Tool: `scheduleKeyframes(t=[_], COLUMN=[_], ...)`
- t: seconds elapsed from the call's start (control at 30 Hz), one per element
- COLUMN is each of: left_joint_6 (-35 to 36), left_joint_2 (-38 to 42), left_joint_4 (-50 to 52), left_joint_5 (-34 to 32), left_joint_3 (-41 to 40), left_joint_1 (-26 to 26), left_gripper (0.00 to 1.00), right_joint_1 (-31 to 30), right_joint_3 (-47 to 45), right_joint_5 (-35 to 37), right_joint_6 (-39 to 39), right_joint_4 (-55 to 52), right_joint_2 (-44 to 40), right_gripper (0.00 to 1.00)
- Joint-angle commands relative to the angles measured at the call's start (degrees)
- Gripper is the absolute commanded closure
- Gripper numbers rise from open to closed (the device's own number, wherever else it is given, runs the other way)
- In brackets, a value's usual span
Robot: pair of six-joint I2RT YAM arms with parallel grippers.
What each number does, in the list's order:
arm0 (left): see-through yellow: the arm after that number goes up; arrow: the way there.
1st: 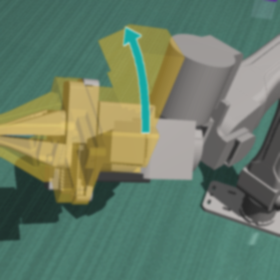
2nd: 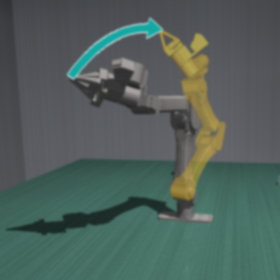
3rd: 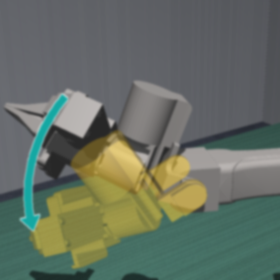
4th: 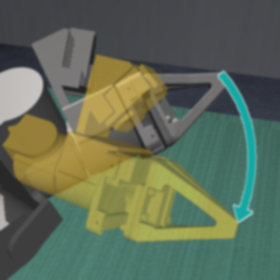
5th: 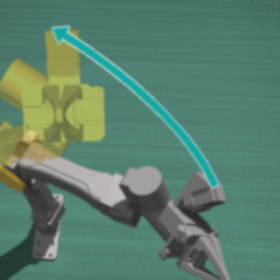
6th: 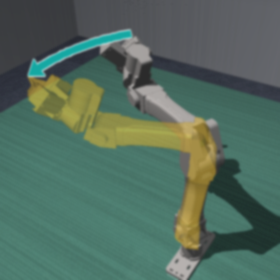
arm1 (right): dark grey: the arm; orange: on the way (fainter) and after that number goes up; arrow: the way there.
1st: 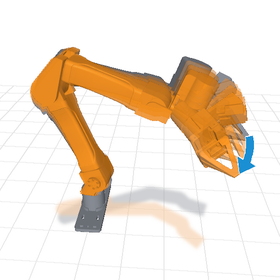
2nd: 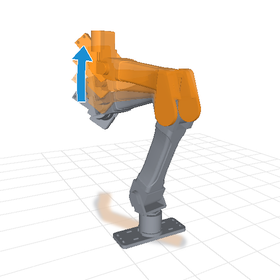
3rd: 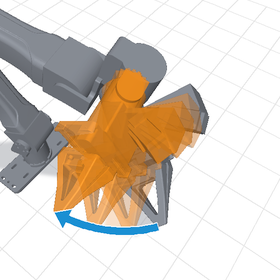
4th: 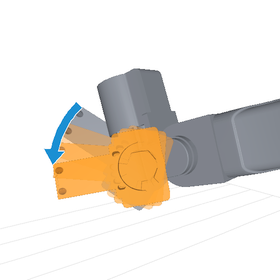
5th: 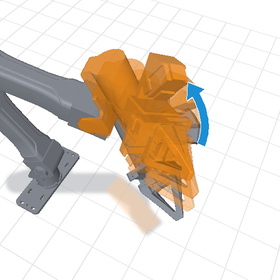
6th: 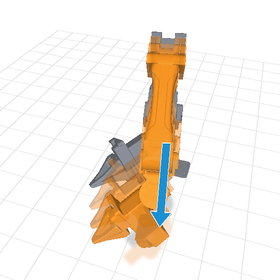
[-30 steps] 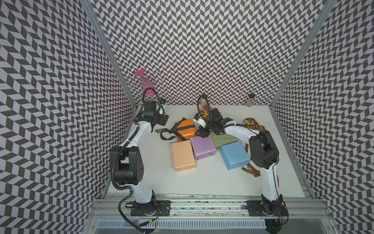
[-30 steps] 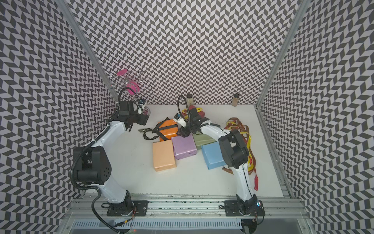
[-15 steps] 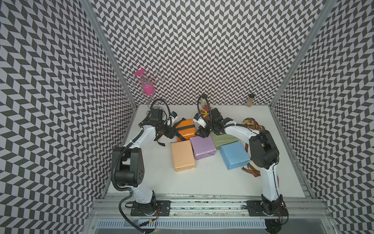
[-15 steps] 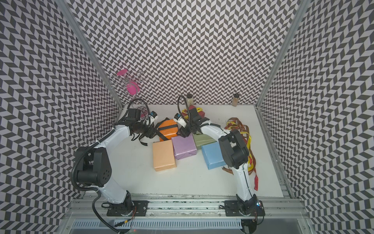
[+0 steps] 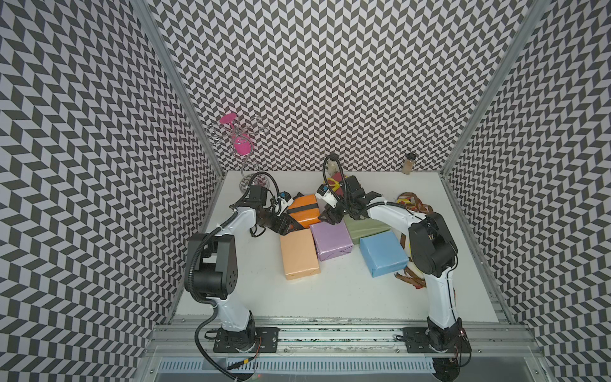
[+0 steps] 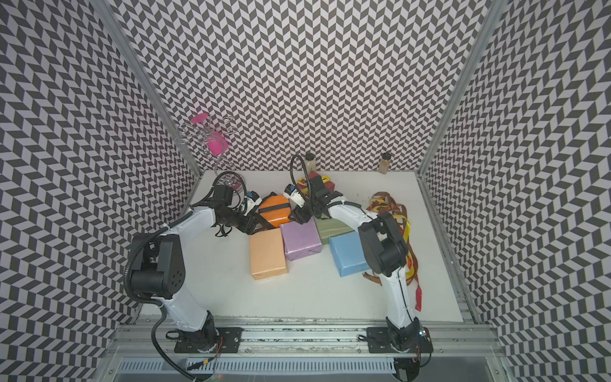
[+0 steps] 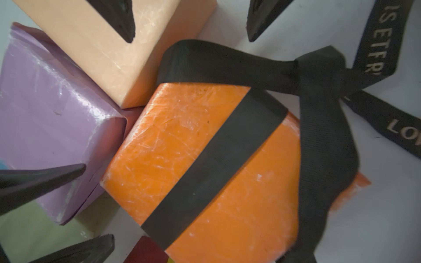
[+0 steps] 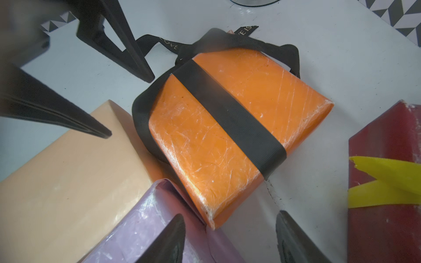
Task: Untie the ribbon bows on the gift boxes
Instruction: Untie the ribbon from the gift box.
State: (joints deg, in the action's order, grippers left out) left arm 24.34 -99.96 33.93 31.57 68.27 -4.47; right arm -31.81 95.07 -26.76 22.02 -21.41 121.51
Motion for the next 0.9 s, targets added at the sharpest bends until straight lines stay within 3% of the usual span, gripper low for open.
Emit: scheduleKeyframes(t=[0.0, 0.3, 0.57, 0.87], left_joint_6=[-0.83, -3.19, -6.67, -12.0], left_joint_2=[-1.15, -2.0, -1.61, -5.45], left_joint_4=[1.79, -1.05, -2.5, -4.21], left_joint_5=[4.21, 4.22, 6.67, 1.1], left_joint_3=[1.78, 2.14, 4.47, 6.85], left_joint_1=[0.26, 0.34, 1.27, 1.39], left_gripper=[0.23, 0.32, 0.27, 0.3], right_joint_1=[-0.36, -0.36, -0.36, -0.36], right_joint_3=[-0.41, -0.58, -0.67, -1.54], right_joint_5=[-0.04, -0.04, -0.04, 0.22], right_joint_6=[0.3, 0.16, 0.2, 0.26], right_joint_4=[1.74, 1.75, 1.68, 1.88], right_joint_2=[-2.69, -2.6, -2.64, -3.03], right_gripper=[0.36, 0.36, 0.36, 0.36])
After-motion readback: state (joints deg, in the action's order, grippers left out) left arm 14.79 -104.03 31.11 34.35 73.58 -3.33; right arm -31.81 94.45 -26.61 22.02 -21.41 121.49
